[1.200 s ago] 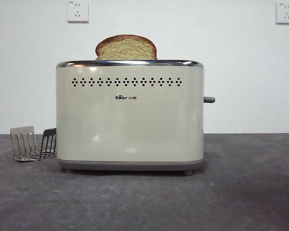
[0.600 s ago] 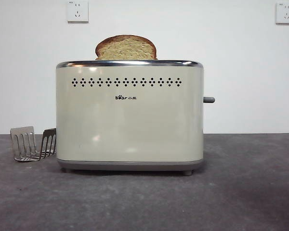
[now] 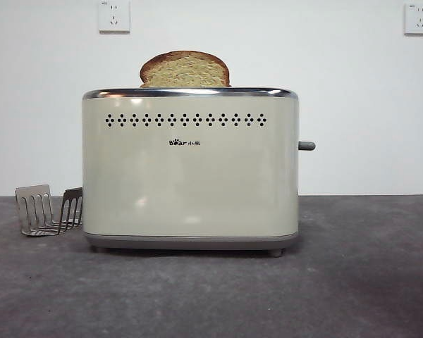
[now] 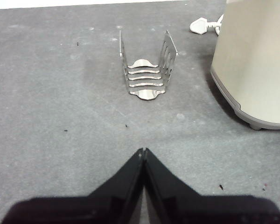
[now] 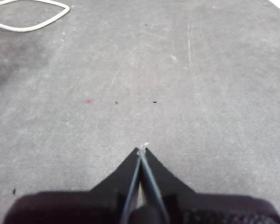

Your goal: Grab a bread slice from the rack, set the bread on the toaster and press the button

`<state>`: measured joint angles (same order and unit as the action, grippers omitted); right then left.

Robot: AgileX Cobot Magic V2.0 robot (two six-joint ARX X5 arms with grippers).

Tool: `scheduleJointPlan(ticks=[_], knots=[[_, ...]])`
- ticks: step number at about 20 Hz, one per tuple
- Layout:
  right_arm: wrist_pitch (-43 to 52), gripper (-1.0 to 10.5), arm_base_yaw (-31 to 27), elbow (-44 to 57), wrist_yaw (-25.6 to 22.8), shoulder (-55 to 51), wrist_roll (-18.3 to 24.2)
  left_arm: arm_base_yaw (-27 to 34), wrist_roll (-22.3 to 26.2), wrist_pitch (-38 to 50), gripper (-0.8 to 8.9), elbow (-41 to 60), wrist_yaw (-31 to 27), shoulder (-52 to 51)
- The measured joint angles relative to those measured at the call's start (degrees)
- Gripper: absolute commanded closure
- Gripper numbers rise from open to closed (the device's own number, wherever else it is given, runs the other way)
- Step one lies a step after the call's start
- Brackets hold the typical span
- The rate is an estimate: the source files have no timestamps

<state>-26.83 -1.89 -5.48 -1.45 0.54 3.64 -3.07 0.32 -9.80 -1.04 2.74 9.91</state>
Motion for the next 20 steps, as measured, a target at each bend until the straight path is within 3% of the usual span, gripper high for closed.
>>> scheduleJointPlan(ticks=[8, 12, 20], knots=[[0.8, 9.5, 0.0, 0.0, 0.0, 0.0, 0.0, 0.0, 0.0, 0.0, 8.16, 0.0, 0.0, 0.0], [14.5, 9.5, 0.0, 3.3, 0.0, 0.0, 0.0, 0.0, 0.0, 0.0, 8.16, 0.0, 0.0, 0.0], [15.9, 9.5, 0.0, 4.0, 0.0, 0.0, 0.0, 0.0, 0.0, 0.0, 8.16, 0.0, 0.0, 0.0]])
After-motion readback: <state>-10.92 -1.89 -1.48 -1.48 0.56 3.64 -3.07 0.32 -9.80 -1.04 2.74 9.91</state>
